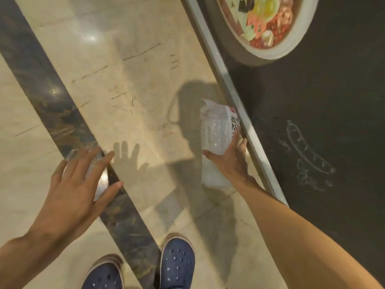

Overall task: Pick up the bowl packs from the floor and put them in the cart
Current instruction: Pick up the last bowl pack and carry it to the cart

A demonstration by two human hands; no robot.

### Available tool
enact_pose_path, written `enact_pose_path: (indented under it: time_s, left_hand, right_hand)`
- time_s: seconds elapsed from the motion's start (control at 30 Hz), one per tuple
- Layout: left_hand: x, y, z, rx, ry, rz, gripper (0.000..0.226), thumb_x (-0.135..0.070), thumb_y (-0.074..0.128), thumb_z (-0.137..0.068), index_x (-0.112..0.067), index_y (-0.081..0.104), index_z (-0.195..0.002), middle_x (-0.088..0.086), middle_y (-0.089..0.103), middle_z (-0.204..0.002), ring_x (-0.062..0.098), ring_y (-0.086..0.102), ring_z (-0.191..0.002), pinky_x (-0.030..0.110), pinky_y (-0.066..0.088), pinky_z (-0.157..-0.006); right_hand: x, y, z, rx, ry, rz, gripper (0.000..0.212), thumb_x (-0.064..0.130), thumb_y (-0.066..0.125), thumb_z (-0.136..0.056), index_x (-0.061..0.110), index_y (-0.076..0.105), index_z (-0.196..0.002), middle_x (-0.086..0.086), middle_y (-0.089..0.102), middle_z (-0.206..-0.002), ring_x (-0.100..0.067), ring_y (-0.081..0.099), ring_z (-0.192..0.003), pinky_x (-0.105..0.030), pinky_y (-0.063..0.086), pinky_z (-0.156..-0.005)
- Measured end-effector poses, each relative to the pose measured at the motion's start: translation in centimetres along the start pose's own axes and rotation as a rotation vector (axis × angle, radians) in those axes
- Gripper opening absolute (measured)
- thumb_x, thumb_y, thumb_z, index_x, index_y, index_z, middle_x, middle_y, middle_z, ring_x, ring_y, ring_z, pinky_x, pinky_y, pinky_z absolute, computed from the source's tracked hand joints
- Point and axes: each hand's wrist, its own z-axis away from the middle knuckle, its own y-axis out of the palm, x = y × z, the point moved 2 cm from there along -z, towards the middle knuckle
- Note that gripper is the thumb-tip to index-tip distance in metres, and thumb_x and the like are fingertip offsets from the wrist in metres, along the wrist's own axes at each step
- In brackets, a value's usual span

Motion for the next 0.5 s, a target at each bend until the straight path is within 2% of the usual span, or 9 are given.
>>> enact_pose_path:
  time_s: [0.1,0.2,0.3,0.4,0.5]
  left_hand:
    - [0.4,0.3,-0.3,0.005,0.006,-0.026,0.075,-0.070,0.027,-0.095,-0.031,0.029,-0.159,0.007,0.027,-0.166,0.030,0.019,-0.154,0.058,0.020,-0.121]
    - [0.4,-0.3,-0.5,0.005,-0.003,-0.045,0.075,-0.070,0.025,-0.096,-0.032,0.026,-0.160,0.007,0.027,-0.165,0.029,0.019,-0.154,0.056,0.017,-0.123]
    - [-0.5,-2.4,-0.4,0.001,0.018,-0.041,0.072,-0.069,0.026,-0.098,-0.033,0.025,-0.160,0.003,0.026,-0.166,0.025,0.018,-0.154,0.055,0.014,-0.124]
    - [-2.2,-6.3,0.3,-0.004,0.037,-0.071,0.071,-0.068,0.023,-0.099,-0.033,0.025,-0.160,0.003,0.027,-0.165,0.025,0.021,-0.153,0.053,0.014,-0.125]
    - [-4.6,-11.2,1.1,-0.020,0.059,-0.120,0.072,-0.068,0.021,-0.098,-0.031,0.028,-0.160,0.004,0.030,-0.163,0.027,0.025,-0.151,0.054,0.017,-0.123]
  right_hand:
    - [-0.3,0.6,0.2,-0.064,-0.026,-0.005,0.139,0.069,0.084,-0.067,0.038,-0.015,-0.160,-0.022,0.032,-0.154,-0.045,0.045,-0.133,-0.058,0.048,-0.099]
    - [0.0,0.3,0.8,-0.081,-0.059,-0.006,0.132,0.064,0.083,-0.073,0.038,-0.012,-0.160,-0.019,0.039,-0.145,-0.044,0.049,-0.124,-0.057,0.049,-0.094]
    - [0.9,-1.6,2.2,-0.040,-0.082,-0.008,0.129,0.065,0.081,-0.075,0.040,-0.012,-0.161,-0.017,0.035,-0.153,-0.042,0.045,-0.130,-0.056,0.047,-0.097]
    - [3.2,-5.3,5.0,-0.003,-0.159,0.047,0.128,0.069,0.076,-0.074,0.047,-0.019,-0.158,-0.014,0.027,-0.158,-0.038,0.040,-0.135,-0.052,0.043,-0.102]
    - [5.6,-10.8,8.6,0.079,-0.240,0.088,0.121,0.073,0.070,-0.078,0.054,-0.022,-0.154,-0.005,0.009,-0.166,-0.032,0.022,-0.149,-0.051,0.028,-0.118]
